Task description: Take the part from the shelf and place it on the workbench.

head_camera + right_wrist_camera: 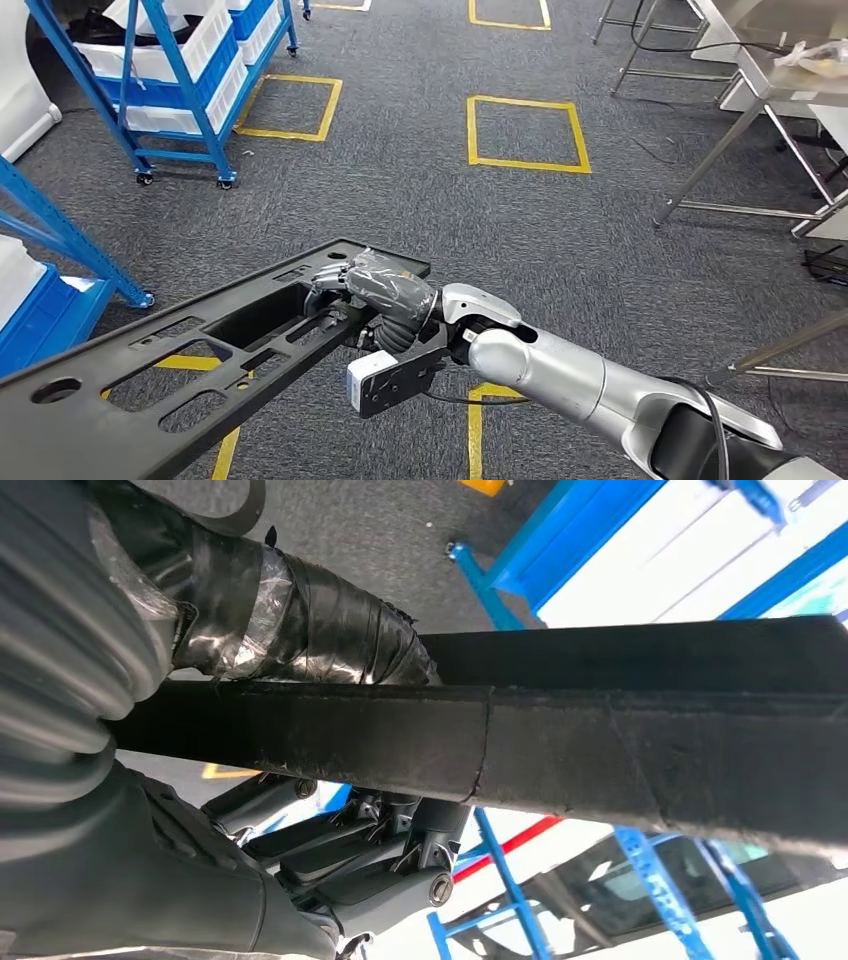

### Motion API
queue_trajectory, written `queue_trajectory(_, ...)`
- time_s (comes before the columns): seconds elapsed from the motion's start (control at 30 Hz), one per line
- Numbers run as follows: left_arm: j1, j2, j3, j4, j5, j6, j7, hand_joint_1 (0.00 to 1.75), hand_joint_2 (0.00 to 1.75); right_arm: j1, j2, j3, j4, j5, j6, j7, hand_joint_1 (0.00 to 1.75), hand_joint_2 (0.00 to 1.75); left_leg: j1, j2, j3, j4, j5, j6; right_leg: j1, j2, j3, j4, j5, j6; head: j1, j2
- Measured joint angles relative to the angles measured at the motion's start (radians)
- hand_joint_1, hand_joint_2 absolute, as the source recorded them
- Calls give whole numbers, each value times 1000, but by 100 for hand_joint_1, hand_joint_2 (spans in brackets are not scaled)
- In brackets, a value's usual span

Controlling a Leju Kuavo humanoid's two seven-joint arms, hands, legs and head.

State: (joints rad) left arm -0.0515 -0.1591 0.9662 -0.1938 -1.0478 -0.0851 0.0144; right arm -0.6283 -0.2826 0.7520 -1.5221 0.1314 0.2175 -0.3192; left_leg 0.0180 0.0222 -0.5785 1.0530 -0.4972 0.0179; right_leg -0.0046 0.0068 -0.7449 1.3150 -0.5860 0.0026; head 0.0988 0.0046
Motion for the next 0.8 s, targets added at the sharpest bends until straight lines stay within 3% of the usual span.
queue_trajectory(0.03, 0, 4, 2, 0, 6, -6, -2, 0, 175, 0, 6, 4, 3, 6, 1, 7, 175, 175, -2, 10, 0, 0, 0, 0, 0, -2, -7, 19, 1, -2, 0, 0)
queue_trajectory(0.07, 1, 10, 6, 0, 13, -14, -4, 0, 175, -3, 19, 9, 8, 16, 0, 19, 175, 175, -4, 21, 0, 0, 0, 0, 2, -3, 4, 0, 19, -8, 0, 0)
queue_trajectory(0.1, 0, 18, 12, 0, 21, -26, -5, 0, 175, -7, 40, 18, 17, 29, -4, 35, 175, 175, -5, 32, 2, 0, -1, 0, 5, -8, 33, -52, 50, -15, 0, 0)
queue_trajectory(0.17, -1, 35, 23, 0, 34, -47, -5, 0, 175, -24, 97, 40, 39, 52, -15, 60, 175, 175, -7, 55, 3, -1, -3, -2, 20, -41, 100, -186, 98, -33, 0, 0)
queue_trajectory(0.23, -2, 48, 33, 0, 43, -55, -3, 0, 175, -44, 149, 59, 58, 60, -28, 69, 175, 175, -9, 73, 4, -4, -3, -7, 36, -69, 130, -252, 108, -42, 0, 0)
queue_trajectory(0.3, -5, 58, 45, 0, 51, -55, 5, 0, 175, -59, 185, 76, 76, 61, -38, 72, 175, 175, -10, 89, 9, -12, -3, -15, 38, -58, 136, -266, 113, -46, 0, 0)
queue_trajectory(0.33, -7, 64, 50, 0, 54, -53, 9, 0, 175, -66, 200, 84, 85, 61, -41, 73, 175, 175, -9, 83, 12, -10, -7, -20, 35, -48, 141, -276, 117, -49, 0, 0)
queue_trajectory(0.4, -6, 73, 61, 0, 57, -51, 17, 0, 175, -82, 222, 100, 103, 60, -44, 77, 175, 175, -7, 36, -6, 35, -38, -28, 27, -30, 151, -295, 128, -58, -1, 0)
queue_trajectory(0.47, 1, 79, 69, 0, 58, -51, 20, 0, 175, -93, 243, 115, 117, 59, -45, 79, 175, 175, -5, -11, -61, 147, -94, -32, 24, -8, 149, -297, 132, -65, -1, 0)
queue_trajectory(0.53, 5, 81, 72, 0, 58, -52, 22, 0, 175, -96, 258, 129, 128, 57, -46, 79, 175, 175, -4, -19, -110, 240, -119, -38, 24, 19, 148, -293, 131, -65, -1, 0)
queue_trajectory(0.57, 6, 83, 74, 0, 58, -52, 23, 0, 175, -96, 262, 134, 133, 57, -46, 79, 175, 175, -3, -20, -112, 238, -103, -40, 23, 32, 147, -289, 130, -64, -1, 0)
queue_trajectory(0.6, 6, 85, 75, 0, 57, -51, 23, 0, 175, -97, 264, 139, 138, 57, -47, 79, 175, 175, 0, -22, -98, 202, -71, -42, 22, 44, 147, -283, 128, -61, -1, 0)
queue_trajectory(0.67, 8, 89, 75, 0, 52, -45, 21, 0, 175, -101, 268, 145, 146, 61, -48, 80, 175, 175, 7, -54, -43, 76, -10, -45, 21, 69, 142, -267, 120, -52, -1, 0)
queue_trajectory(0.73, 9, 91, 75, 0, 44, -36, 16, 0, 175, -106, 273, 151, 151, 70, -52, 83, 175, 175, 10, -85, -11, 7, 6, -40, 20, 91, 130, -253, 116, -41, -1, 0)
queue_trajectory(0.8, 6, 93, 75, 0, 37, -26, 11, 0, 175, -110, 274, 154, 155, 88, -61, 91, 175, 175, 7, -77, -7, 1, 4, -28, 17, 111, 122, -252, 120, -30, -1, 0)
